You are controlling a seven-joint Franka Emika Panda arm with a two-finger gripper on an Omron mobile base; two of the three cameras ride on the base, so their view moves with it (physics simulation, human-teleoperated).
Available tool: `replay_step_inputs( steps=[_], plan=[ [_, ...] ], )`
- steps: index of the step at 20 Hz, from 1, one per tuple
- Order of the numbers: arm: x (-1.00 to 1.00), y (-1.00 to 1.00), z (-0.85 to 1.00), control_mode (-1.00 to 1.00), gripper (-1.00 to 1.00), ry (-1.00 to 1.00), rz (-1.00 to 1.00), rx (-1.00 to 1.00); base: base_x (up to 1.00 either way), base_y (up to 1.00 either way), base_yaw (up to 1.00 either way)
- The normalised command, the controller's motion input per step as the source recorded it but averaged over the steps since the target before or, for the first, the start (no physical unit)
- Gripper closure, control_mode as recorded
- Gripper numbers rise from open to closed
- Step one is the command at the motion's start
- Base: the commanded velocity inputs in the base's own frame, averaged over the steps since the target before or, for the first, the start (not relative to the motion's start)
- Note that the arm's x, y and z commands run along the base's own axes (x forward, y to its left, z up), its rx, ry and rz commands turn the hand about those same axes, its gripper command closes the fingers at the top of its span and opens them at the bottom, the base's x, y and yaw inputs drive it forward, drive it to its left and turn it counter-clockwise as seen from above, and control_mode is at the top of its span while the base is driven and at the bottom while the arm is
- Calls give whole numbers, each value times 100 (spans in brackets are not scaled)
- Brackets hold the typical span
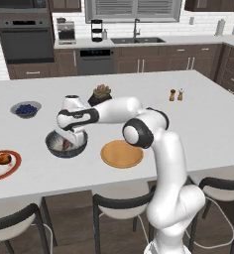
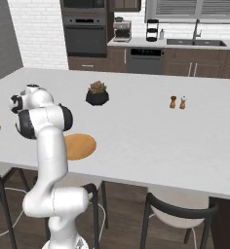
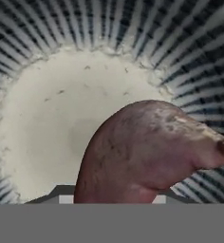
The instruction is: Pick the chicken drumstick and potato from their plates and place them in the bowl. Then put the bowl in the fridge.
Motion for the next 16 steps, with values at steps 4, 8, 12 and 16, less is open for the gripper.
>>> replay_step_inputs(
  steps=[4,8,12,16],
  plan=[
    [63,21,-24,-100,-100,0,-1,-2,0,0,0],
    [69,4,-9,-100,-100,0,0,0,0,0,0],
    [-17,-4,0,-100,-100,-5,0,0,0,0,0],
    [-100,-62,23,-100,-100,-9,12,3,0,0,0]
  ],
)
